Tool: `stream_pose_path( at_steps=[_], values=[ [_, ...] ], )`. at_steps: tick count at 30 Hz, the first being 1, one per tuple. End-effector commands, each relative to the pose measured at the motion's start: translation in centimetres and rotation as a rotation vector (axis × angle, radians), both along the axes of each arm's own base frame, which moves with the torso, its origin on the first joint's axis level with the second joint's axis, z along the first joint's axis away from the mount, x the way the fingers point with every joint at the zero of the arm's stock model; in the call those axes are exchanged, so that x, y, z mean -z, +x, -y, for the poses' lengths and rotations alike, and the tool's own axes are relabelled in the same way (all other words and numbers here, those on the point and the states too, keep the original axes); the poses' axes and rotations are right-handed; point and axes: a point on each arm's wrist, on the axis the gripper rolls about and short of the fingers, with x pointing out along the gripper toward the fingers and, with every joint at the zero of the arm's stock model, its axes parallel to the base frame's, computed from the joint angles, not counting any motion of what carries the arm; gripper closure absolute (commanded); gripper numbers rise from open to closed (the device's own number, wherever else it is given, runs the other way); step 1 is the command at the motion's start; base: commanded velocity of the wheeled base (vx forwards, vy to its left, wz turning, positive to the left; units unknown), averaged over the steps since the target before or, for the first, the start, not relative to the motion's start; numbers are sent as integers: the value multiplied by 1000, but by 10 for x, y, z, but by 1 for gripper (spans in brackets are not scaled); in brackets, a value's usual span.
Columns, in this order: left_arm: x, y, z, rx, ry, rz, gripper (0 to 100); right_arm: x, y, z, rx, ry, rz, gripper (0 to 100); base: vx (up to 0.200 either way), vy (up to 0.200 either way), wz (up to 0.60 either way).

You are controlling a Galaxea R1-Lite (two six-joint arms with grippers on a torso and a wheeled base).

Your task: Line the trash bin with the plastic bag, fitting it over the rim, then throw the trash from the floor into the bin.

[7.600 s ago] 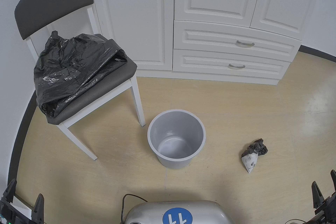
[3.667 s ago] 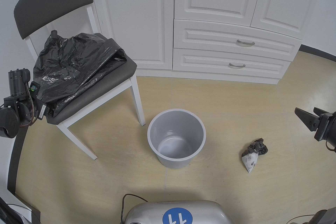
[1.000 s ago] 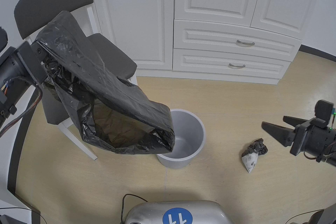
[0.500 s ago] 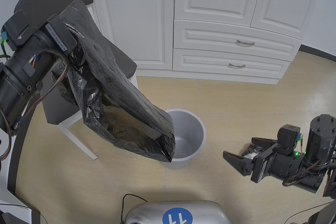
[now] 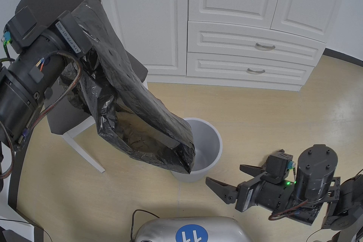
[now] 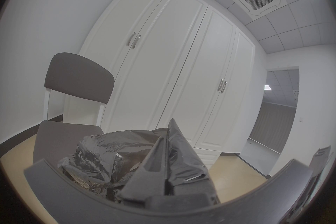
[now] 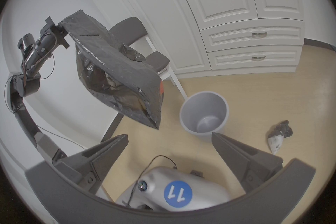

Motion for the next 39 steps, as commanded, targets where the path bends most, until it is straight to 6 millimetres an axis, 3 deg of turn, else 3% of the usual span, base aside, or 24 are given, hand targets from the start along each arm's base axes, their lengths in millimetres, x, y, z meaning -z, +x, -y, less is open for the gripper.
stream_pose_path(
  at_steps=[1,9,17,39],
  values=[
    [0,-8,8,26,-9,-6,100,32,13,-19,40,-35,-25,0,0,0,0],
    [2,-15,19,54,-10,-22,100,31,13,-23,51,23,25,0,0,0,0],
    [3,-14,21,53,-8,-28,100,40,3,-21,19,-26,3,0,0,0,0],
    [3,-17,41,69,-48,-21,100,24,9,-32,36,90,64,0,0,0,0]
  ],
)
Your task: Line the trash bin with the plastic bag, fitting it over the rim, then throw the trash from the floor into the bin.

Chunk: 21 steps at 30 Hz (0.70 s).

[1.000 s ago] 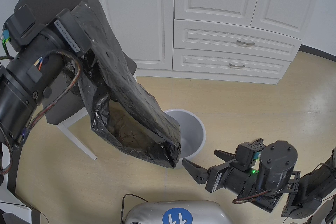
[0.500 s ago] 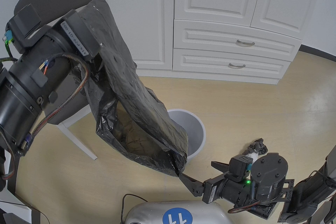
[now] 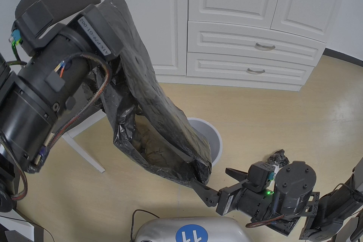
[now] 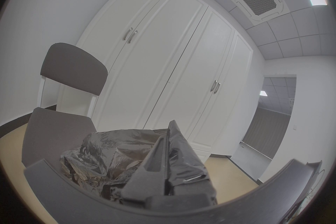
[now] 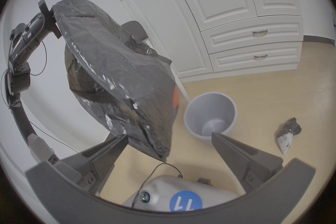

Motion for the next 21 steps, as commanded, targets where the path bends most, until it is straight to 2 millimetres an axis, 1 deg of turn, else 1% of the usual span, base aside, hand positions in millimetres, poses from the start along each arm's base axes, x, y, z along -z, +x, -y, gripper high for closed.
stream_pose_path(
  at_steps=[1,3,5,8,11,14,16,21],
  values=[
    [1,-1,3,9,2,-3,100,-6,5,-5,27,46,30,0,0,0,0],
    [0,-1,2,9,1,-2,100,-8,8,-8,60,61,49,0,0,0,0],
    [0,-2,3,11,2,-1,100,-11,17,-15,137,78,76,0,0,0,0],
    [0,-5,4,19,-2,-2,100,-13,25,-20,185,92,93,0,0,0,0],
    [-2,-7,4,-2,1,-1,100,-14,44,-22,297,99,121,0,0,0,0],
    [-3,-9,3,-13,3,16,100,-25,61,-23,385,162,162,0,0,0,0],
    [-4,-9,2,-17,1,24,100,-33,65,-22,400,216,191,0,0,0,0],
    [-9,-12,-3,-30,-15,37,100,-37,71,-15,419,244,217,0,0,0,0]
  ],
)
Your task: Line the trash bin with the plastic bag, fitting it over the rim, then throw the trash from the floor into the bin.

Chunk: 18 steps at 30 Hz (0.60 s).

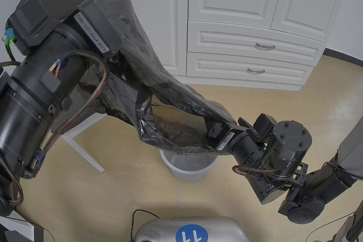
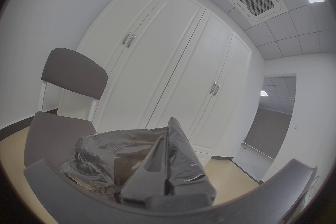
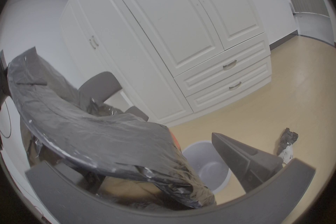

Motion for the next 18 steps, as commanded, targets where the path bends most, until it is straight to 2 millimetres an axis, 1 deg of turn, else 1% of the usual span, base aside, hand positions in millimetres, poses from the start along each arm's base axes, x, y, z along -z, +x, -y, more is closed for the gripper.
stream_pose_path(
  at_steps=[1,2,4,5,6,7,13,16,18],
  values=[
    [-5,-4,-6,-8,-17,12,100,1,9,4,25,-3,1,0,0,0,0],
    [-6,-4,-8,-19,-24,13,100,0,13,10,42,0,5,0,0,0,0],
    [-7,-4,-10,-29,-25,18,100,-1,16,13,46,2,6,0,0,0,0],
    [-10,-5,-17,-49,-27,30,100,-3,19,19,52,6,7,0,0,0,0],
    [-10,-5,-18,-52,-24,32,100,-3,19,19,51,5,7,0,0,0,0],
    [-13,-6,-23,-64,-31,40,100,-1,22,24,55,-1,3,0,0,0,0],
    [-19,-12,-31,-68,-49,56,100,-3,19,35,20,-10,-2,0,0,0,0],
    [-20,-12,-32,-68,-53,59,100,-6,17,38,-1,13,-3,0,0,0,0],
    [-20,-13,-33,-67,-53,60,100,-8,14,41,-58,51,-40,0,0,0,0]
  ],
)
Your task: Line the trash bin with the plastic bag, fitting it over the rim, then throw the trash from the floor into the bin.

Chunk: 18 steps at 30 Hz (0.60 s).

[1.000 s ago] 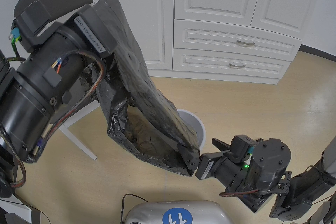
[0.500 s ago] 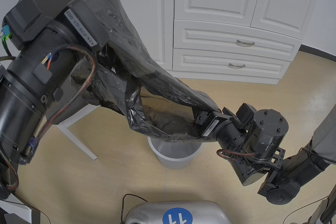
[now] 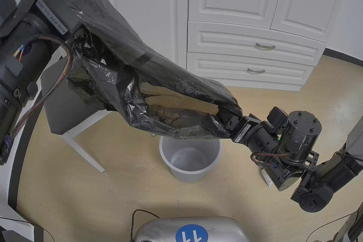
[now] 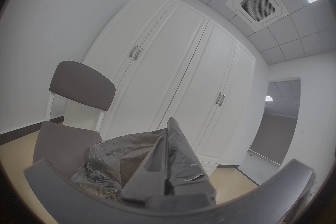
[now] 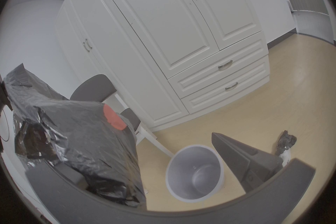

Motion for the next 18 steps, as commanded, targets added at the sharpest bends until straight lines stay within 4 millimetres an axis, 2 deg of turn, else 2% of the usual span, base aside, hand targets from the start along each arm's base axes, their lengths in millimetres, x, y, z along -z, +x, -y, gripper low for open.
stream_pose_path(
  at_steps=[1,6,18],
  values=[
    [-4,-4,-5,0,-14,12,100,-10,-7,8,-71,66,-43,0,0,0,0],
    [-4,-4,-5,0,-15,13,100,-18,-12,16,-239,221,-186,0,0,0,0],
    [-4,-4,-5,1,-14,13,100,-13,-6,13,-250,260,-219,0,0,0,0]
  ],
)
